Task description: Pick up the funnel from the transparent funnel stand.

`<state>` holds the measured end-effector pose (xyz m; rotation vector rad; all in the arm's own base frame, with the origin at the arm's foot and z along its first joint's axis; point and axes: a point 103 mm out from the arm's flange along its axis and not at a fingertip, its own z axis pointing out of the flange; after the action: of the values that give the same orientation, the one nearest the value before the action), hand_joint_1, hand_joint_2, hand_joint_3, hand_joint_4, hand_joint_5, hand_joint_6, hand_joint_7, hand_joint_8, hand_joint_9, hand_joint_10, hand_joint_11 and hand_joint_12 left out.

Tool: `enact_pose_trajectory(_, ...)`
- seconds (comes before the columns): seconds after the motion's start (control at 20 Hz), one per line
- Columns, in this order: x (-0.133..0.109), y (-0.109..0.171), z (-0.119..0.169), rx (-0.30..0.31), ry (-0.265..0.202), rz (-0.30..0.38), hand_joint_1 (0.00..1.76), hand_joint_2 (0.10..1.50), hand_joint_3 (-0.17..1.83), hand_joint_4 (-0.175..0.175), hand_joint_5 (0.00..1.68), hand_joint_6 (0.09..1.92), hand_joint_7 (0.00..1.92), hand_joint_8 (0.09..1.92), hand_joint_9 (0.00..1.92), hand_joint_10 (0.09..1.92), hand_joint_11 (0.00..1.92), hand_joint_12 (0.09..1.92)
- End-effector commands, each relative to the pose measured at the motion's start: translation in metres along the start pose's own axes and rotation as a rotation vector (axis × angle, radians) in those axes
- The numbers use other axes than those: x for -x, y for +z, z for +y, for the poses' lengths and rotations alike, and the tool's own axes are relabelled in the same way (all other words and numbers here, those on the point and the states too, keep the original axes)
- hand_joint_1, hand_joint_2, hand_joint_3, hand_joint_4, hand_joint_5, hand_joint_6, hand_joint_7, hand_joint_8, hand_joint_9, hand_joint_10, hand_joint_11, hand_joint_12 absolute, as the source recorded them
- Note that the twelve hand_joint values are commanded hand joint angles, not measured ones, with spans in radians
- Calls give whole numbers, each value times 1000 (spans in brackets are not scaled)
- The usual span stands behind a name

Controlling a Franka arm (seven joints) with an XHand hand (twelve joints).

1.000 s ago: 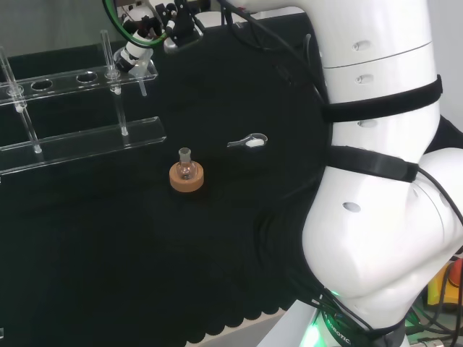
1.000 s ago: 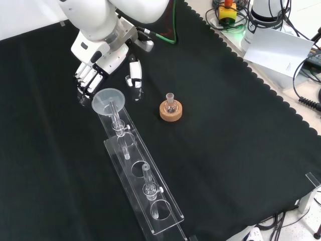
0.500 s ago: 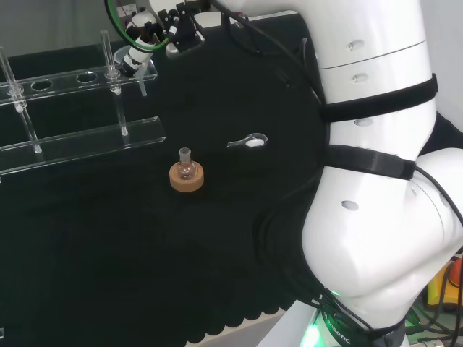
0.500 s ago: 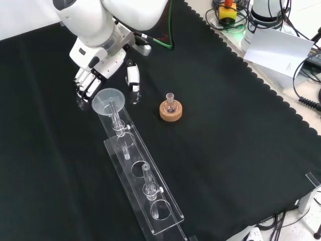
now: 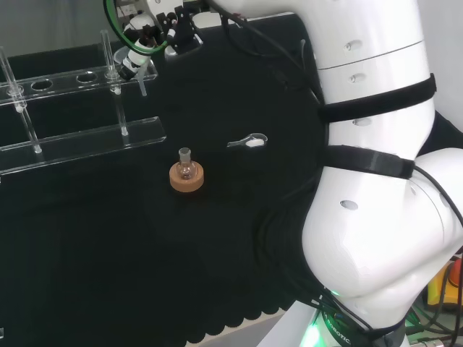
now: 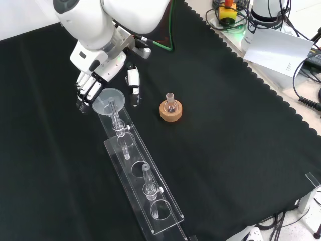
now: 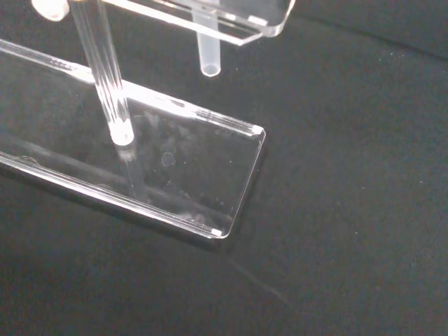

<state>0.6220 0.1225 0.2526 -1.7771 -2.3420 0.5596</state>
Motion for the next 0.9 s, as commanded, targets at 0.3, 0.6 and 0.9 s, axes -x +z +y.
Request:
enact_pose_trajectory(0.3, -1, 3, 6, 2, 12, -21, 482, 792, 96, -65, 89, 87, 22, 671, 350, 757, 405, 1325)
enact_pose_trajectory(0.6, -3, 3, 9, -1, 19, -70, 559, 814, 126, -75, 204, 87, 221, 720, 552, 659, 442, 1308)
enact_pose_trajectory(0.9, -5, -5, 9, 32, 33, -114, 615, 832, 159, -61, 415, 87, 332, 720, 615, 628, 466, 1292)
